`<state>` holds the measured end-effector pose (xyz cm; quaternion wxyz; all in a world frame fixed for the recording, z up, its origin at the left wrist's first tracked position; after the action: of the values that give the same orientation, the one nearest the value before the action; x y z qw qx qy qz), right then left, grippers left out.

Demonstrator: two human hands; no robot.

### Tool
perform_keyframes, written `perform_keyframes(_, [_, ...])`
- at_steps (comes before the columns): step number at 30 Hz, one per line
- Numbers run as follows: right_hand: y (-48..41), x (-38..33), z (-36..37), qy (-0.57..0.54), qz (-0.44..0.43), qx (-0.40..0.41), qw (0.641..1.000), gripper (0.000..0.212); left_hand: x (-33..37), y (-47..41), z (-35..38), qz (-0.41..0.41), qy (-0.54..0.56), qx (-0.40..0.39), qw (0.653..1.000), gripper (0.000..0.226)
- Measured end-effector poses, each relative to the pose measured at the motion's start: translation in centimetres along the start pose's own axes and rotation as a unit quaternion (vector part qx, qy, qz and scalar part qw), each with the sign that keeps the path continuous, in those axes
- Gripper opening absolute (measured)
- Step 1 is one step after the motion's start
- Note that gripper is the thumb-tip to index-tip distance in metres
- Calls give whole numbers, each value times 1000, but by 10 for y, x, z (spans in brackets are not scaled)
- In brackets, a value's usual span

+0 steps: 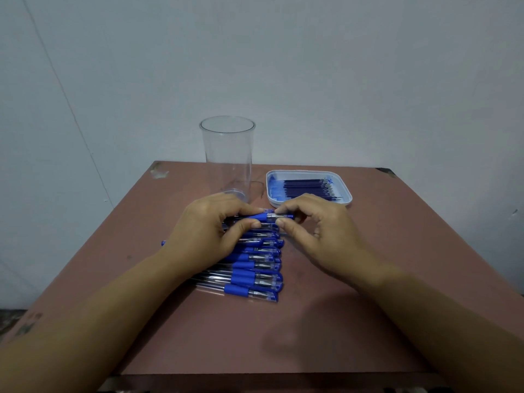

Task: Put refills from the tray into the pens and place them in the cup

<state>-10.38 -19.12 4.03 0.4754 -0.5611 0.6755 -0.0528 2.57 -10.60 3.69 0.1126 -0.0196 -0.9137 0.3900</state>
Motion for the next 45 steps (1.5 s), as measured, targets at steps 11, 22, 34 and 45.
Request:
perform_keyframes(11, [-48,-1,-42,-250,88,150,953,18,-39,-25,-48,-62,-96,39,993,81])
perform_keyframes(22, [-110,0,-90,-250,40,297,921,11,-92,-49,-33,-100,-63,23,993,87])
perform_keyframes(34, [-145,10,-20,-69,14,99,993,16,-92,-51,-25,-111,-67,52,990,86])
perform_keyframes(45, [-131,11,-8,38,-7,65,997,21,-88,-52,-26,-133,-87,18,987,88])
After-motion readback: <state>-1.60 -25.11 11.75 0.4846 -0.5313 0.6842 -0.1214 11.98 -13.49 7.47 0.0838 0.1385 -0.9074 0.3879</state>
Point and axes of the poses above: each hand's wrist, its own y-axis away from the middle knuckle, its own z-axis out of the palm, x = y × z, the point moved 9 cm from there along -y, towards the middle knuckle, and after that the axes turned 10 degrees about -y, right-handed, at the moved point
